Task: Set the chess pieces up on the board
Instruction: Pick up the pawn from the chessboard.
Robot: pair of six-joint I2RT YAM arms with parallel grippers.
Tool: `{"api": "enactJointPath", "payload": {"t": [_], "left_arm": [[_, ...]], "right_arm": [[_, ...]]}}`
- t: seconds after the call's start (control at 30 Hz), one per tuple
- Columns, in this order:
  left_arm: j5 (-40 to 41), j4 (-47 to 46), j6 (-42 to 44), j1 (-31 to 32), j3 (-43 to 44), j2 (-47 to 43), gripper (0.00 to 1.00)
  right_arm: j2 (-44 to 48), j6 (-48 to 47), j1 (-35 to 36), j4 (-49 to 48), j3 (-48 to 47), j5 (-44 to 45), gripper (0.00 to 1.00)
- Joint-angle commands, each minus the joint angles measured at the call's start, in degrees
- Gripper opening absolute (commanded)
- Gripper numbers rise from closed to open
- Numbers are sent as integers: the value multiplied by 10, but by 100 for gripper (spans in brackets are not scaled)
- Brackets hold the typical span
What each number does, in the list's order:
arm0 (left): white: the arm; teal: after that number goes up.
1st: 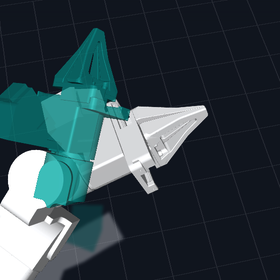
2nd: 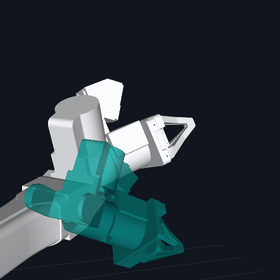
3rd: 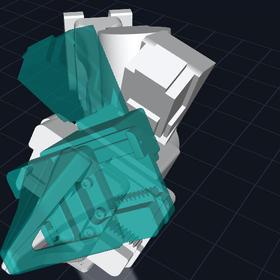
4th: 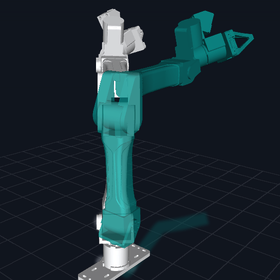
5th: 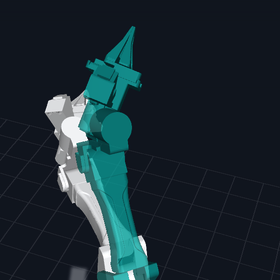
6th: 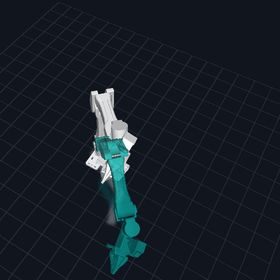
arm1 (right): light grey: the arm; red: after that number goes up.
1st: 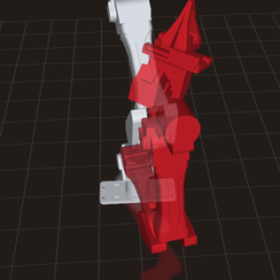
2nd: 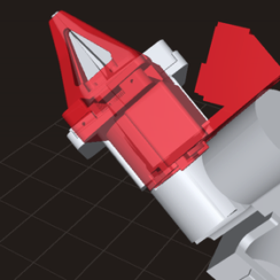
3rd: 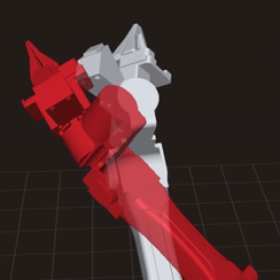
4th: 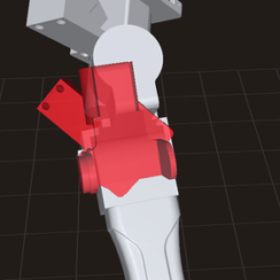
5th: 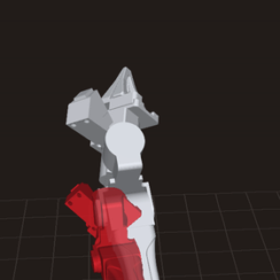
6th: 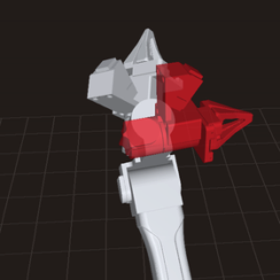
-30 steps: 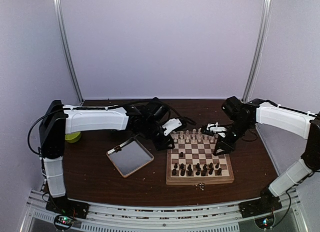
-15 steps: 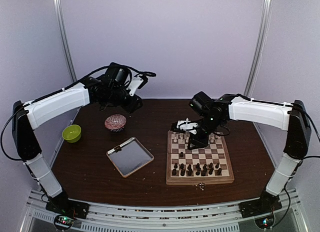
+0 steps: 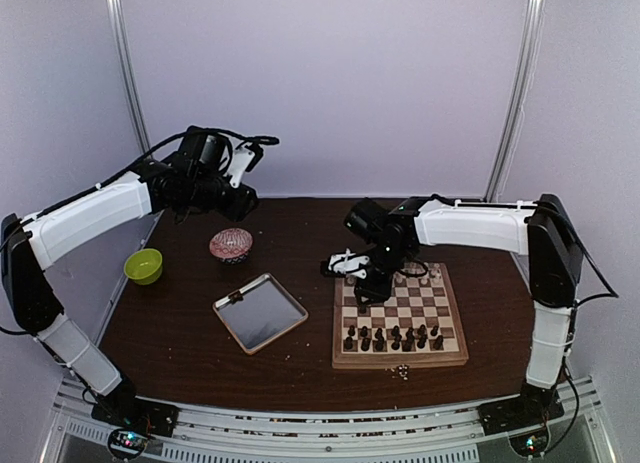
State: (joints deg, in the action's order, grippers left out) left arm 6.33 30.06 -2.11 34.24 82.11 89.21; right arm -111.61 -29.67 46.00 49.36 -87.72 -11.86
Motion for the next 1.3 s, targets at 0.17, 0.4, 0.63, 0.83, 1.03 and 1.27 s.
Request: {"api": "enactJointPath", "payload": {"t": [0.17,0.4,0.63,0.83,1.03,1.27], "left_arm": [[-19,-19,-9,1,4,10,41],[-29,-14,-11,1,9,21,41],[-37,-12,-11,0,10,23,41],[-43,-12,-12,1,12,23,41],[-42,-10,-10,0,12,23,41],[-57,-9,-11,1,12,30,41]], "right_arm": [[-19,2,3,18,-13,-5,33],[-34,-2,2,32,-18,-21,23],[-38,-1,3,41,-25,-26,21],[-24,1,1,42,-17,-25,13],[31,2,-24,39,16,-17,10],[126,1,-89,38,112,-4,10]]}}
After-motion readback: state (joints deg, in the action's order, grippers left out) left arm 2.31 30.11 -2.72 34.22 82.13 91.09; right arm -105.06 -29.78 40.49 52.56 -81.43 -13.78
